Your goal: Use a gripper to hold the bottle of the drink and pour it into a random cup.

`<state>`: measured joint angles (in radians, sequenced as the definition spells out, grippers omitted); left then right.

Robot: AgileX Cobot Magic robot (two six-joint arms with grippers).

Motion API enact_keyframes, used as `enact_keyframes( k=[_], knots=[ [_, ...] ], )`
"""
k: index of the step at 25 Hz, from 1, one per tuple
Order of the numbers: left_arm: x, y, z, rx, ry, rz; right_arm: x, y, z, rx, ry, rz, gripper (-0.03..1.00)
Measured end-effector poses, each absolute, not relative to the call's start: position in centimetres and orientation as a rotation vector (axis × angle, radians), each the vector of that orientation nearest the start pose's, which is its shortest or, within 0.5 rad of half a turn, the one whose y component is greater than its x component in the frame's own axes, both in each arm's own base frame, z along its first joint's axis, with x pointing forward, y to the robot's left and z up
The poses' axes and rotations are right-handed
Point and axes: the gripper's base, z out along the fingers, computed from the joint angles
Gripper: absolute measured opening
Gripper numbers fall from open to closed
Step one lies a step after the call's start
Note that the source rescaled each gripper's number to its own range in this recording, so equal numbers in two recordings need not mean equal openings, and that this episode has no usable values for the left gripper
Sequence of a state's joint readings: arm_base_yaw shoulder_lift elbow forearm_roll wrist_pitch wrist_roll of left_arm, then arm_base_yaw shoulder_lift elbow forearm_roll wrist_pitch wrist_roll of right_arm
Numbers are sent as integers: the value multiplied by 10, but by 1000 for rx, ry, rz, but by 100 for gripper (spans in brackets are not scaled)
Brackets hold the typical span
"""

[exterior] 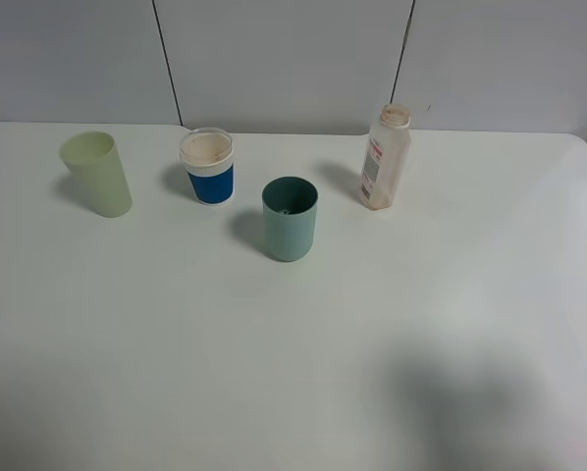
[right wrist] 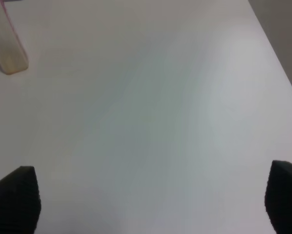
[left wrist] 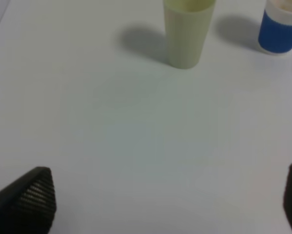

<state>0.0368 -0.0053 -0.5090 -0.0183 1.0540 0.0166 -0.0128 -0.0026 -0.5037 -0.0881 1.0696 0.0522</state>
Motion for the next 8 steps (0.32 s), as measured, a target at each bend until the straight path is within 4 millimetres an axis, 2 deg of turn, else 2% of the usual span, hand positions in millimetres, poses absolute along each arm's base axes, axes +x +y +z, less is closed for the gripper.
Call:
enact_keyframes(
  k=[8],
  knots=[
    [-6, -2, 280, -19, 2023, 12, -6, -7, 278, 71, 2043, -81, 100]
  ],
)
